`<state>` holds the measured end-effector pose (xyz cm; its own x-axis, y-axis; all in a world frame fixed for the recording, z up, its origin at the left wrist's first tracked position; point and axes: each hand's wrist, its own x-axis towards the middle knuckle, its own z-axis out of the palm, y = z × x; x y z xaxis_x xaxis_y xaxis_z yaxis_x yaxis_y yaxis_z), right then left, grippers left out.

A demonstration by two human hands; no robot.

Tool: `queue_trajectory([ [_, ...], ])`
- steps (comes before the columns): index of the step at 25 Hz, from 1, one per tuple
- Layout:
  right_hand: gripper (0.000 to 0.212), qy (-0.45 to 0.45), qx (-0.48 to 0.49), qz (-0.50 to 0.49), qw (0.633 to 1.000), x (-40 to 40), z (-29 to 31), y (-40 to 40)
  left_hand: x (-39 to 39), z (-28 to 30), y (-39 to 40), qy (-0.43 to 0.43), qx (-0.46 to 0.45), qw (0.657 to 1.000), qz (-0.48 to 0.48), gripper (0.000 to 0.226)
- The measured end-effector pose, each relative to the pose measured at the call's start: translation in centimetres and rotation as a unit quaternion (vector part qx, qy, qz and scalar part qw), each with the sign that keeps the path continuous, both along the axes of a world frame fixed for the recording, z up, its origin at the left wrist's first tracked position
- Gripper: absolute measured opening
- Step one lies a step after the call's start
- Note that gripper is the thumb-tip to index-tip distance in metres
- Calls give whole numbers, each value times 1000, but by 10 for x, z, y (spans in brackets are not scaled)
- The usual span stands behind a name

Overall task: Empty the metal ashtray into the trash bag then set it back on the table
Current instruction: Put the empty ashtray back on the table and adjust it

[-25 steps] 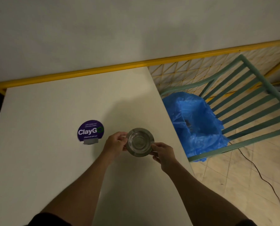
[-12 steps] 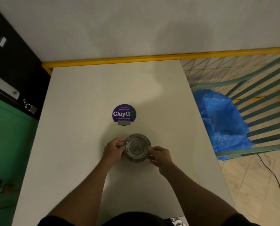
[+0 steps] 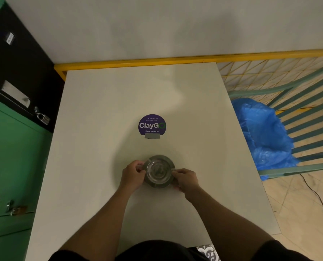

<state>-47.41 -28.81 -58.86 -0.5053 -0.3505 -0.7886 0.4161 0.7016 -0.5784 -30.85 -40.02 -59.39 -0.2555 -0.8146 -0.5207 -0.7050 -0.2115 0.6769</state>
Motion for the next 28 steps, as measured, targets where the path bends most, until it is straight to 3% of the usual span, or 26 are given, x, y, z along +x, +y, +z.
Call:
queue_trajectory([
  [4,14,-16,3,-21,1000,5,0,13,-4,3,-9,-19,-13,1000,3,23],
  [10,2,14,14,-33,999,16,1,15,-2,4,-15,-31,-3,999,-45,19],
  [21,11,92,10,30,995,2,11,-17,14,-3,0,-46,64,996,-34,11],
  [24,2,97,15,19,995,2,10,-16,14,0,-7,-52,100,992,-60,11],
  [28,18,84,25,-24,996,10,12,0,7,8,-25,-88,37,995,-30,19],
])
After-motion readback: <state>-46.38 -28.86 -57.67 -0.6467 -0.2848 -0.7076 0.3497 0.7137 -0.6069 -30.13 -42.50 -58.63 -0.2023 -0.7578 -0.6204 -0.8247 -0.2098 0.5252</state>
